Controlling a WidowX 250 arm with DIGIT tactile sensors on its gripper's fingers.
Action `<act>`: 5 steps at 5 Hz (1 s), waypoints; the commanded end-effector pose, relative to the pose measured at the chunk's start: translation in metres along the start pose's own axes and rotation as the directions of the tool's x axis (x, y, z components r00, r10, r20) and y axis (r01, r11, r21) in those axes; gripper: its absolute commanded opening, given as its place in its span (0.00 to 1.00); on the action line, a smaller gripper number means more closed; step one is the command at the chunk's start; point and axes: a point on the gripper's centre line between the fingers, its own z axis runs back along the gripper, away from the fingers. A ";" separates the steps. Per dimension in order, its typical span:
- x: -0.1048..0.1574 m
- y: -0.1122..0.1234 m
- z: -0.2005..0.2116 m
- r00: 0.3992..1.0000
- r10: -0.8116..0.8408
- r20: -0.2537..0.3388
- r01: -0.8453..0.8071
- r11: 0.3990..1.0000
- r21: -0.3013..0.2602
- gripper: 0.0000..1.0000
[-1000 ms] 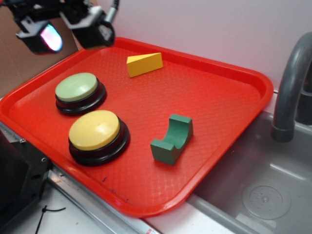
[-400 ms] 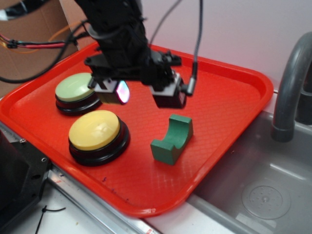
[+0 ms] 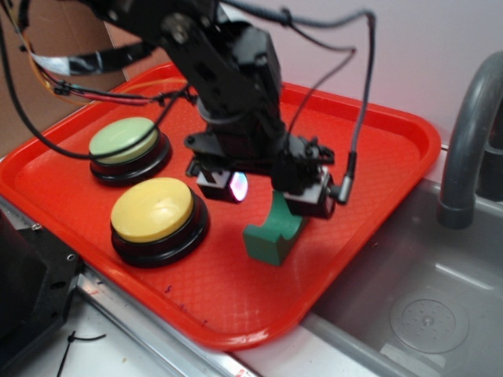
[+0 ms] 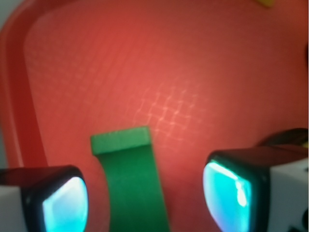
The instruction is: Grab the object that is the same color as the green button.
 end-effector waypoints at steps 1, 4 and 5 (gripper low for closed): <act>0.006 -0.006 -0.024 1.000 -0.016 -0.003 0.016 1.000 -0.006 1.00; 0.022 0.009 -0.040 0.999 -0.011 -0.043 0.008 0.998 -0.063 0.00; 0.025 0.009 -0.038 0.998 -0.032 -0.054 0.029 0.999 -0.044 0.00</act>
